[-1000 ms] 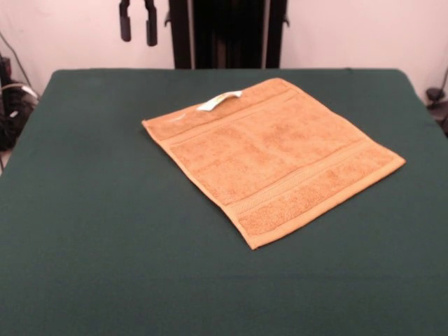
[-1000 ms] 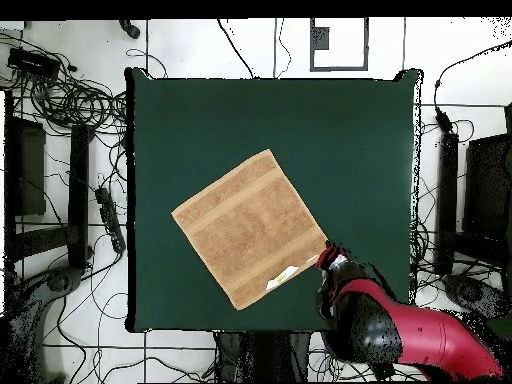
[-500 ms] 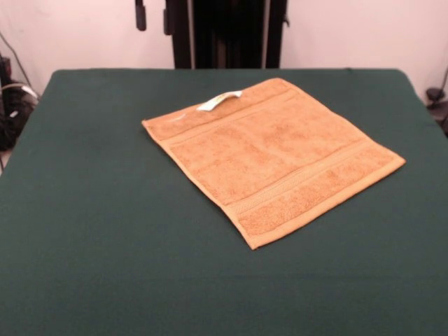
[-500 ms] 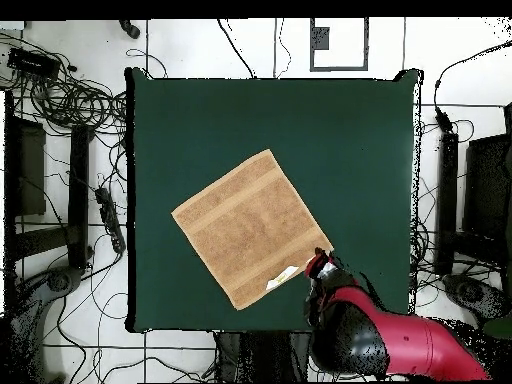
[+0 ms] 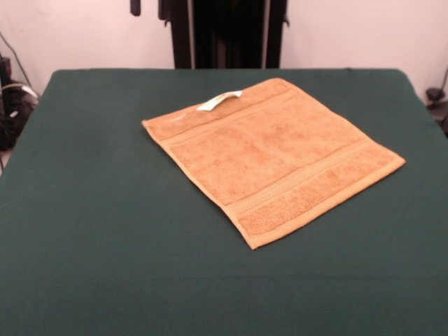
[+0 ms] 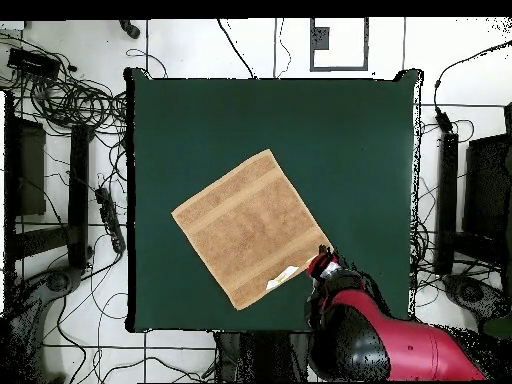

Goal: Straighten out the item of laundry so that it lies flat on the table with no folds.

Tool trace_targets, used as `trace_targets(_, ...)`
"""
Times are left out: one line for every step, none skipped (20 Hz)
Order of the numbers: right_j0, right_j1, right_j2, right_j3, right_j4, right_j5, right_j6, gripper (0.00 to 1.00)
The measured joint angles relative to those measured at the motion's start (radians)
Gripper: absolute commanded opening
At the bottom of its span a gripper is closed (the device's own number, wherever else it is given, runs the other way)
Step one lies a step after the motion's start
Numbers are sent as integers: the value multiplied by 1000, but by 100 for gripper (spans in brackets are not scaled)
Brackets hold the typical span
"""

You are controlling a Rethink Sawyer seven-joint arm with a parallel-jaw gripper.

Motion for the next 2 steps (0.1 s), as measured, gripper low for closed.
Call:
trace_targets(0, -2, 0, 0, 2, 0, 0, 100)
trace_targets(0, -4, 0, 0, 5, 0, 0, 100)
